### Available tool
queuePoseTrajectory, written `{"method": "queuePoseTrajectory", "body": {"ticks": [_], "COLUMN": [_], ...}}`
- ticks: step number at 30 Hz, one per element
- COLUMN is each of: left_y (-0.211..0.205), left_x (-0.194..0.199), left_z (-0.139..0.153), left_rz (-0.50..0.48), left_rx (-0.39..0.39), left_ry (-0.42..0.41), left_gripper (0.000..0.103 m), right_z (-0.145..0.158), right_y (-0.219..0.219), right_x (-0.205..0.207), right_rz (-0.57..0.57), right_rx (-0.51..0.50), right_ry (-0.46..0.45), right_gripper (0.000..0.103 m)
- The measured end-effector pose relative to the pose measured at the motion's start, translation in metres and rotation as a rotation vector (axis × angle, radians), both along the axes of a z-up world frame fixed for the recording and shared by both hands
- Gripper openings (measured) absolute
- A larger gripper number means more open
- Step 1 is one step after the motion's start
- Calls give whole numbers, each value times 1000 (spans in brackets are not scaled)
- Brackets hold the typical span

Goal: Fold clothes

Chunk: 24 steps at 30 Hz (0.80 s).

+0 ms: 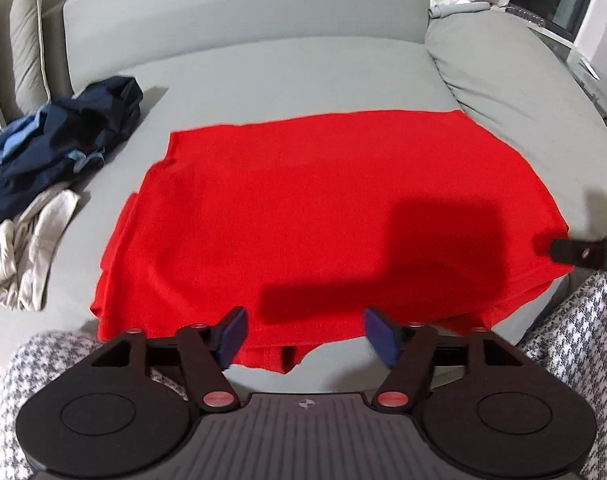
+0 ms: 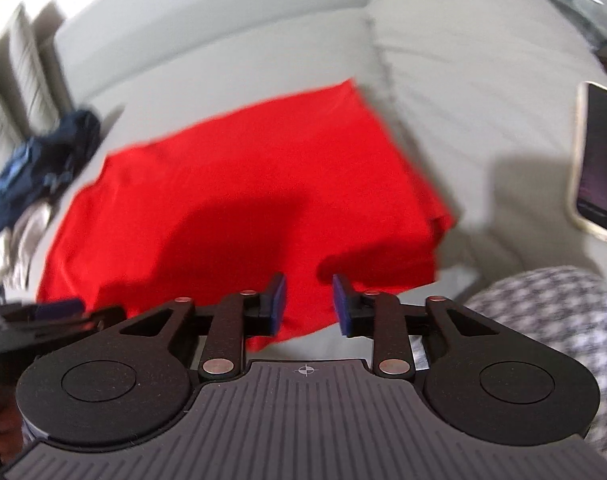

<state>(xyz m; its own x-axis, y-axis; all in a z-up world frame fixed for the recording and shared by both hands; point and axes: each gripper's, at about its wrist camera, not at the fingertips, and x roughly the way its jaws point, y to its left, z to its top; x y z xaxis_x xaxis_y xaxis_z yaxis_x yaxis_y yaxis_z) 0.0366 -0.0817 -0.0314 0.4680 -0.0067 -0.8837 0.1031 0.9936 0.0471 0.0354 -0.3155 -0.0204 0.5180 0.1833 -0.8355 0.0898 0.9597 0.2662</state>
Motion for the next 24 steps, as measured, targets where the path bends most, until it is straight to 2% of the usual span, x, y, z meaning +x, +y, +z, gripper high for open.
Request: {"method": "queuePoseTrajectory", "body": {"ticks": [6, 7, 8, 17, 22, 24], "left_y": [-6, -7, -9, -13, -16, -17], "left_x": [2, 2, 2, 5, 5, 6], "left_z": [-8, -10, -12, -14, -19, -22], "left_rz": [-26, -31, -36, -56, -65, -64], "left_rx": [10, 16, 22, 38, 52, 57], "left_ry": [29, 36, 44, 52, 72, 80], "left_gripper": [69, 69, 69, 70, 70, 70], "right_z": [-4, -7, -8, -38, -61, -69], "right_y": [-41, -49, -52, -75, -77, -78], "right_x": [8, 11, 13, 39, 42, 40], "right_rz": [-110, -143, -154, -231, -287, -335], "right_rx": [85, 97, 102, 123, 176, 197], "right_ry": [9, 13, 16, 66, 83, 77], "right_gripper": [48, 50, 57, 61, 61, 73]}}
